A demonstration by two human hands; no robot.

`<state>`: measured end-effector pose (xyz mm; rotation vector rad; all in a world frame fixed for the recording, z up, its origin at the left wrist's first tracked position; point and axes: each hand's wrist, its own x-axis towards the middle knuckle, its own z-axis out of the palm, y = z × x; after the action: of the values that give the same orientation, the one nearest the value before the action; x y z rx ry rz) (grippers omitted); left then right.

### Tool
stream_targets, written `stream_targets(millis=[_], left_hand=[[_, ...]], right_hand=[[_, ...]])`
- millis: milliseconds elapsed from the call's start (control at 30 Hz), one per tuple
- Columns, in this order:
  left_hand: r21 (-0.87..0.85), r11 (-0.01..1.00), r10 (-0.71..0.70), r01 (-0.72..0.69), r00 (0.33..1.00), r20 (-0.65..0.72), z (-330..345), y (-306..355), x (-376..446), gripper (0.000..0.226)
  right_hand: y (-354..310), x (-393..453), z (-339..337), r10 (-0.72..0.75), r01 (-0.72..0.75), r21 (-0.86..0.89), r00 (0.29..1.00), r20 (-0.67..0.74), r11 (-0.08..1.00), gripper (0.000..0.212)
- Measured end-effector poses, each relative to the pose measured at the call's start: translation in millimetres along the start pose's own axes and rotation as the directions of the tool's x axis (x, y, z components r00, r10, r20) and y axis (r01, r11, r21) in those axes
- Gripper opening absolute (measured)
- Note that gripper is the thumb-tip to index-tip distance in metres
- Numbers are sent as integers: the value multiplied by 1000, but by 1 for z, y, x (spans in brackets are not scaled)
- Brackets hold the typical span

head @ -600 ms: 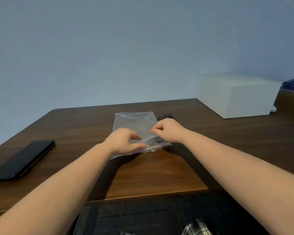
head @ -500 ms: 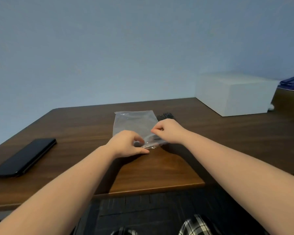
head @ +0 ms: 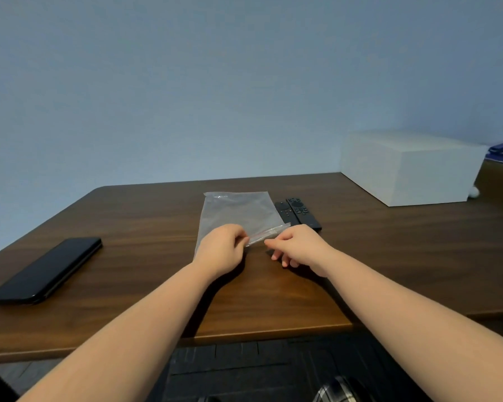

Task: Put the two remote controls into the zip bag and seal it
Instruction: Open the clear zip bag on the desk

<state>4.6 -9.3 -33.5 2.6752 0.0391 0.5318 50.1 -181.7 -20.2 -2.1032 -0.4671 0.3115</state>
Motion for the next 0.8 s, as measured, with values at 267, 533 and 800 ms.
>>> stream_targets(millis=[267,533,800], left_hand=[[-89,996,-11,11,1000,-1,6,2,4,11],[-122,992,-11,12,1000,14,9,-3,8,11],[-22,999,46,-46,999,2,2,-5,10,20]], right_hand=[[-13,15,12,132,-142,310,990,54,940,39],[-12,22,15,141,-148,288,989,43,946,18],[-13,27,16,182,-179,279,983,16,943,16]])
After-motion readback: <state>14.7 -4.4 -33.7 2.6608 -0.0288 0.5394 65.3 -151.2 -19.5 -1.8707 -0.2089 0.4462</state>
